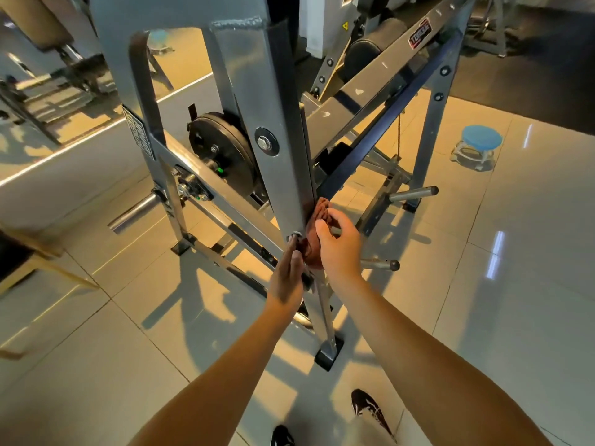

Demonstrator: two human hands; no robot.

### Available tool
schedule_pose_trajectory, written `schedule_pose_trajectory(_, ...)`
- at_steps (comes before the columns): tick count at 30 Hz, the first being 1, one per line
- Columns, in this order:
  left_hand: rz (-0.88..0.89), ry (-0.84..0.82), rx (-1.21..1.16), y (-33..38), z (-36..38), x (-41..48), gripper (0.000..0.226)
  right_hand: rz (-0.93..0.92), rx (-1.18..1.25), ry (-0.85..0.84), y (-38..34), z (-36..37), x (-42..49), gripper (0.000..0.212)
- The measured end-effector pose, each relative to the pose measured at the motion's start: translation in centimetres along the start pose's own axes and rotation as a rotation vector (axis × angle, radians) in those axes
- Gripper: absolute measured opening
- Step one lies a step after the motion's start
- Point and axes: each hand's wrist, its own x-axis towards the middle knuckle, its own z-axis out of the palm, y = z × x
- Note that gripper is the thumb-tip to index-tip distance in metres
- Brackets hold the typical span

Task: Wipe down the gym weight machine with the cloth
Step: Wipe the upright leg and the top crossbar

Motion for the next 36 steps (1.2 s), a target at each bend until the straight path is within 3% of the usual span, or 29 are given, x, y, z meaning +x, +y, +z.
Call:
schedule_pose_trajectory(2, 0.049, 0.036, 0.174, -0.8, 0.7, 0.0, 0.051, 0.074, -0.029, -0.062, 1.8, -0.4, 0.1, 0.030)
schedule_pose_trajectory(7, -0.012, 0.152, 0.075, -1.7, 3.3, -1.8, 0.046, 0.191, -0.127, -0.260, 4.9, -2.8, 1.7, 0.017)
schedule_pose_trajectory(11, -0.005, 0.255, 0.241, -2.0, 5.0, -2.4, 0.043, 0.115, -0.087, -0.553, 5.1, -4.2, 1.7, 0.028)
schedule_pose_trajectory(15, 0.010, 0.572, 0.116, -1.8, 6.4, -2.1, 0.028, 0.034, -0.079, -0.727, 4.0, -5.2, 2.5, 0.029)
schedule_pose_trajectory(19, 0.151, 0.725, -0.134, -0.1, 6.2, -0.6, 0.034, -0.079, -0.034, -0.631, 2.9, -5.2, 4.5, 0.025)
schedule_pose_trajectory(24, 0.155, 0.708, -0.028, 0.9, 7.2, 2.4, 0.063, -0.063, 0.032, -0.641, 2.4, -4.5, 5.8, 0.023)
schedule_pose_trajectory(27, 0.114, 0.742, 0.038, -1.1, 7.6, 2.3, 0.051, -0.075, 0.019, -0.655, 3.3, -4.6, 5.8, 0.026)
schedule_pose_trajectory(30, 0.049, 0.758, 0.336, -2.6, 8.5, 1.6, 0.038, -0.093, -0.029, -0.664, 4.0, -4.7, 5.8, 0.033)
schedule_pose_trajectory(32, 0.064, 0.718, 0.397, -3.0, 8.6, 0.7, 0.033, -0.084, -0.048, -0.669, 4.4, -4.9, 5.6, 0.035)
schedule_pose_trajectory(36, 0.042, 0.649, 0.381, -3.8, 8.1, -0.3, 0.042, -0.083, -0.052, -0.670, 4.2, -5.0, 5.2, 0.036)
